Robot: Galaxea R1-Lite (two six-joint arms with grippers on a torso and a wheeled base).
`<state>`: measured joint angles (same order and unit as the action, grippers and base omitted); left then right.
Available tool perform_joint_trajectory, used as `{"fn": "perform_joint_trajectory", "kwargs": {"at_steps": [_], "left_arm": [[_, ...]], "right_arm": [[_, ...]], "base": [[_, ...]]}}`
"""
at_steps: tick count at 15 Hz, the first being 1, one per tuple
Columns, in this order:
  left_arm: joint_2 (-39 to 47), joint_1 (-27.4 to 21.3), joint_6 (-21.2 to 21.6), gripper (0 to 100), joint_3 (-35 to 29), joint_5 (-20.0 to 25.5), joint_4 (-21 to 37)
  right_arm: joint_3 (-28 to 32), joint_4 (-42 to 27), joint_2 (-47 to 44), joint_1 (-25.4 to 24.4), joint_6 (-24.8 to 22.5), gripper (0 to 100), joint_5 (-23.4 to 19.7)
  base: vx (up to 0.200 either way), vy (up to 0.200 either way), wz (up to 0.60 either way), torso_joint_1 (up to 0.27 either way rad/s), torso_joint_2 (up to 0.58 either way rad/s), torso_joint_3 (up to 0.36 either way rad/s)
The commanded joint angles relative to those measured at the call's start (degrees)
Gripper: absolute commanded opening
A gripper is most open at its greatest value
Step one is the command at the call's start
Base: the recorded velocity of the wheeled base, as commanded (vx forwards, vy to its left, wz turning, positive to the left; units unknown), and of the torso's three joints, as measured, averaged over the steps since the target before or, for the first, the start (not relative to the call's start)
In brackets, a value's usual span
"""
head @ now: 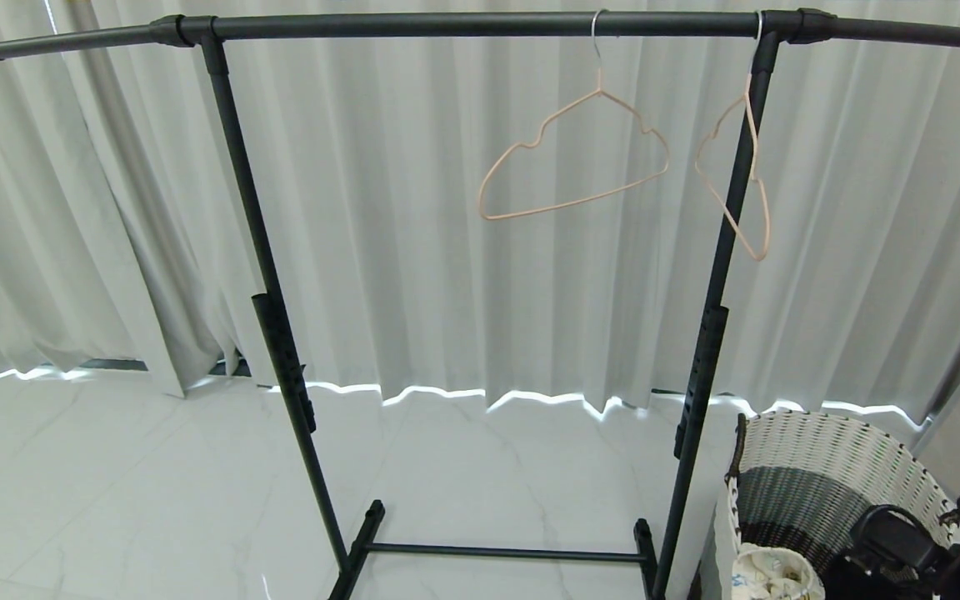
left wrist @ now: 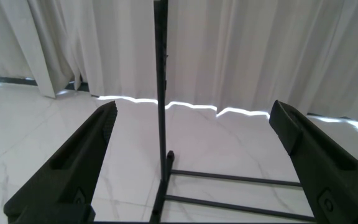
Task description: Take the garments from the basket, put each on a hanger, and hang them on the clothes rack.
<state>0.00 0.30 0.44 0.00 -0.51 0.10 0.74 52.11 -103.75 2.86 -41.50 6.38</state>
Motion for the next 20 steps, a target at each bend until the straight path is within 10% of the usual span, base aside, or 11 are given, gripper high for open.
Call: {"fn": "perform_joint_trajectory", "kwargs": {"at_steps": [1,11,13,17,20], "left_arm": [[0.0,0.0,0.0,100,0.0,0.0,-0.1],[0.0,0.0,0.0,100,0.0,0.0,0.0],[0.0,0.0,0.0,100,0.0,0.0,-0.1],[0.0,0.0,0.0,100,0.0,0.0,0.0],[0.0,0.0,0.0,100,0.0,0.0,-0.1]], "right_arm": [[-0.7,-0.9,7.8,1.1,3.4,0,1.3],[1.9,-2.7,26.6,13.5,7.4,0,2.7],[12.2,-19.2,33.3,15.8,7.5,0,2.4],[46.2,-77.4,44.4,16.3,8.6,0,-3.0],[55.0,-83.8,47.4,16.5,8.6,0,-2.9]], "base": [[0.0,0.0,0.0,0.0,0.0,0.0],[0.0,0.0,0.0,0.0,0.0,0.0],[0.0,0.0,0.0,0.0,0.0,0.0],[0.0,0.0,0.0,0.0,0.0,0.0],[0.0,0.0,0.0,0.0,0.0,0.0]]}}
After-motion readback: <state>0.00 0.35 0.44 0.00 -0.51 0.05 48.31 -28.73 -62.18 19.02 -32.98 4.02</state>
